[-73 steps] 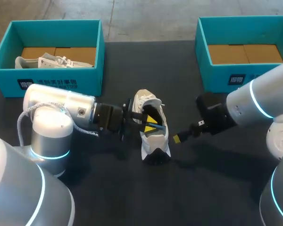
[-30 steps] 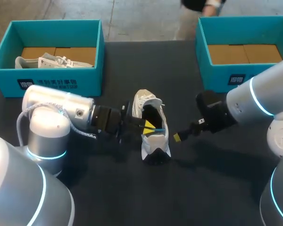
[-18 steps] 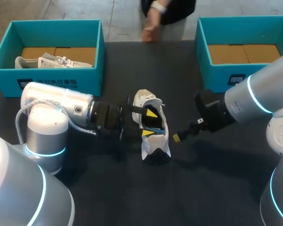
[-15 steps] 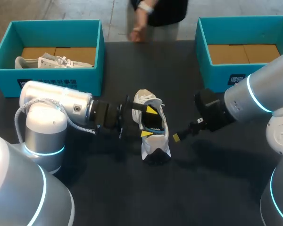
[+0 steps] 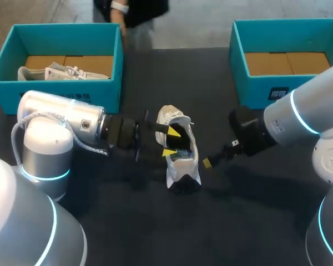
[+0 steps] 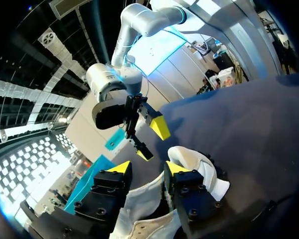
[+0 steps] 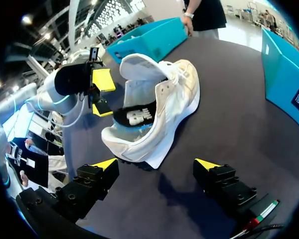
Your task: Take the shoe out of the shoebox, open the shoe tongue, remove and reinsert the insole, then place the shoe into the shoebox
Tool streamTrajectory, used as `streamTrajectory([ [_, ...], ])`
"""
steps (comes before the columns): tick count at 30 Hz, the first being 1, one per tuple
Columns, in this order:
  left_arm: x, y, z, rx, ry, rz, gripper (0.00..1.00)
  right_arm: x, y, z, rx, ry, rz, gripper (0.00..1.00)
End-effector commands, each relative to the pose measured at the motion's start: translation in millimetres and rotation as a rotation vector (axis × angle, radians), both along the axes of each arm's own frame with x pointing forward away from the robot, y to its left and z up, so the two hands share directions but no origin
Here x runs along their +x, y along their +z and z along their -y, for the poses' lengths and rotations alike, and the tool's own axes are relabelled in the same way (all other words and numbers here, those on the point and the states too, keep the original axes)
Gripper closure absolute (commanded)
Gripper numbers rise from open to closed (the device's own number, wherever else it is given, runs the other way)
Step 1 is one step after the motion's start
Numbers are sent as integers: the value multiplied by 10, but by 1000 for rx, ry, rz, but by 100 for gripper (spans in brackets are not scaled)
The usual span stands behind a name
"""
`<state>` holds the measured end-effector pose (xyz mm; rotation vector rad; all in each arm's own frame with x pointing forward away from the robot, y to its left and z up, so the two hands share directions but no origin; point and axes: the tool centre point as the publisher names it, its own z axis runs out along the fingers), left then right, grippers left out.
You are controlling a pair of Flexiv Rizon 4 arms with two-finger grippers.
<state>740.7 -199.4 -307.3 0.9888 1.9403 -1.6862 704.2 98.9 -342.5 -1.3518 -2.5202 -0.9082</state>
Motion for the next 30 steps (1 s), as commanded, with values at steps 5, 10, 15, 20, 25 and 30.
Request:
streamTrajectory([
  [5, -37, 76, -62, 21, -45, -9, 70, -9, -27, 5, 6, -4, 5, 0],
  [10, -39, 21, -73, 95, -142, -10, 100, -13, -23, 22, 7, -6, 8, 0],
  [15, -34, -17, -115, 207, -262, 39, 100, -29, -29, 32, 2, -2, 6, 0],
  [20, -3, 17, -134, 284, -337, 84, 100, -44, -20, 67, -4, -1, 6, 0],
  [25, 16, 54, -119, 337, -392, 104, 100, -47, 28, 118, -14, 2, 7, 0],
  [30, 23, 70, -92, 403, -459, 129, 100, -57, 139, 186, -30, 7, 17, 0],
])
